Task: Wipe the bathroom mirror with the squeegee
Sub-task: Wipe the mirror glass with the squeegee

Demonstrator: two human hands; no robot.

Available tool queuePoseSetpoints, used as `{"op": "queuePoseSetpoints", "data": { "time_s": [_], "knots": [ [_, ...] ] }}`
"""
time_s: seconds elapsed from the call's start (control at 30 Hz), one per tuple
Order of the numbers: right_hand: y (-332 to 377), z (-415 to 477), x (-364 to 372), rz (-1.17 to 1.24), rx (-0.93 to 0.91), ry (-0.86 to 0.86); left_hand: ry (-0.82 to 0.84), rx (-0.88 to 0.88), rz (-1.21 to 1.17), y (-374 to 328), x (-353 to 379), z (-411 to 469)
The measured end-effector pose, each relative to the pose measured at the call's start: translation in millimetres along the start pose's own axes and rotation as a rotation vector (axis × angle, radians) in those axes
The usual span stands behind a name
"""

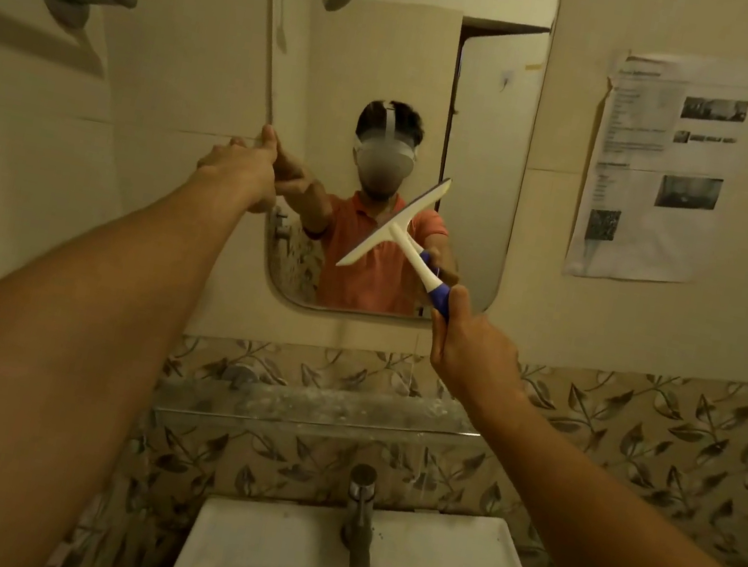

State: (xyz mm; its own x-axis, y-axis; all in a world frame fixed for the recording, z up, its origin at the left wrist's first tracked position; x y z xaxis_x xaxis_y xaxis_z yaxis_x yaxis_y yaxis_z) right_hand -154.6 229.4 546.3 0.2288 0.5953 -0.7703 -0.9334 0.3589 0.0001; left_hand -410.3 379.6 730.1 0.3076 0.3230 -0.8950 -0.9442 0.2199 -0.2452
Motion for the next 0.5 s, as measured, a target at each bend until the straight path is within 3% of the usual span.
{"op": "queuePoseSetpoints", "data": {
  "time_s": [0.5],
  "knots": [
    [-35,-32,42,0.027,0.060,0.039,-0.047,0.004,-0.018,-1,8,-1]
  ]
}}
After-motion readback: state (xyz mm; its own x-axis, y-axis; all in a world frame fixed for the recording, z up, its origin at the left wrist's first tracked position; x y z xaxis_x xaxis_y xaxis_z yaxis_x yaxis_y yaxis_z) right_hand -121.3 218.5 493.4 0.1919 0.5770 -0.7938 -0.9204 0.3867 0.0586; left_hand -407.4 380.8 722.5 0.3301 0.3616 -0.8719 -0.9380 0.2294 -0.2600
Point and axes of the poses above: each hand's wrist, its own z-axis towards the middle knuckle, its own x-axis out of the palm, y = z × x, the point moved 1 cm from there along z, towards the middle knuckle, and after that the axes turned 15 degrees about -z, right-handed, at the moved point
